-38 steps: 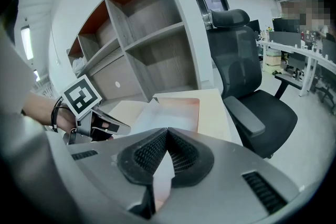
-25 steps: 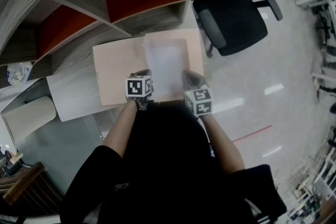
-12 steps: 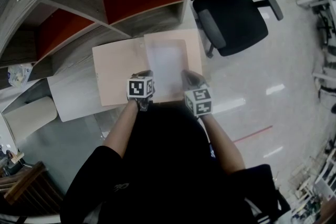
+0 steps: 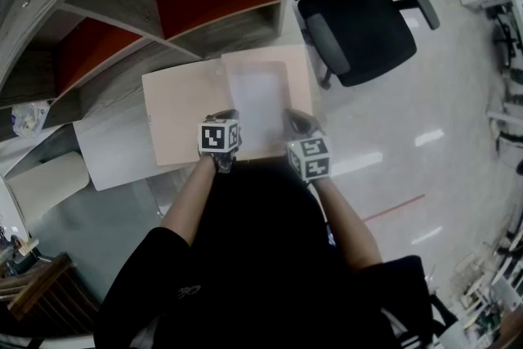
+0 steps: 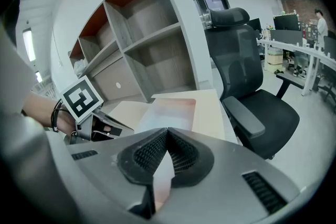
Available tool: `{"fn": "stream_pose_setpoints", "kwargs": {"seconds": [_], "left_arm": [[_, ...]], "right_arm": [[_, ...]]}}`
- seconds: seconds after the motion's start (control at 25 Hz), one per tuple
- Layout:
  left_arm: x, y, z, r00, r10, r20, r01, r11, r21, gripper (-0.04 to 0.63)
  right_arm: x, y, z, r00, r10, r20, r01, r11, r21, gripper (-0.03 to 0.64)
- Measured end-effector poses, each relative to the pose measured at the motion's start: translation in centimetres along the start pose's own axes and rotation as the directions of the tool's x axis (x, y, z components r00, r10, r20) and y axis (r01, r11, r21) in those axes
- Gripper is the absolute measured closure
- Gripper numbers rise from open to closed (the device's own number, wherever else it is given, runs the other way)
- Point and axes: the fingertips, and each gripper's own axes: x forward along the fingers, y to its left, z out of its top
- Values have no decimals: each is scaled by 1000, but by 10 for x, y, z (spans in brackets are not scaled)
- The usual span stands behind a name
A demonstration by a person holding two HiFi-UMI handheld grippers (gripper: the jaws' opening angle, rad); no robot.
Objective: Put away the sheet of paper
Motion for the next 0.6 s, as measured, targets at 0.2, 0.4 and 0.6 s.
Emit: {"fn": "stream_pose_setpoints", "kwargs": {"seconds": [0.2,0.4,0.6], "left_arm": [[1,-3,0,1000,-3,3,3,1000,-1,550],[2,-6,2,1000,-4,4,4,1000,-2,550],[3,-7,2,1000,-2,3,2,1000,4,550]], "right_arm": [[-1,-2,0,1000,3,8,-3,1000,-7,599],[-2,-4,1,1000,1,9,-1,1000,-8,598],[-3,-5,2,1000,2,6,-2,1000,-1,599]]}}
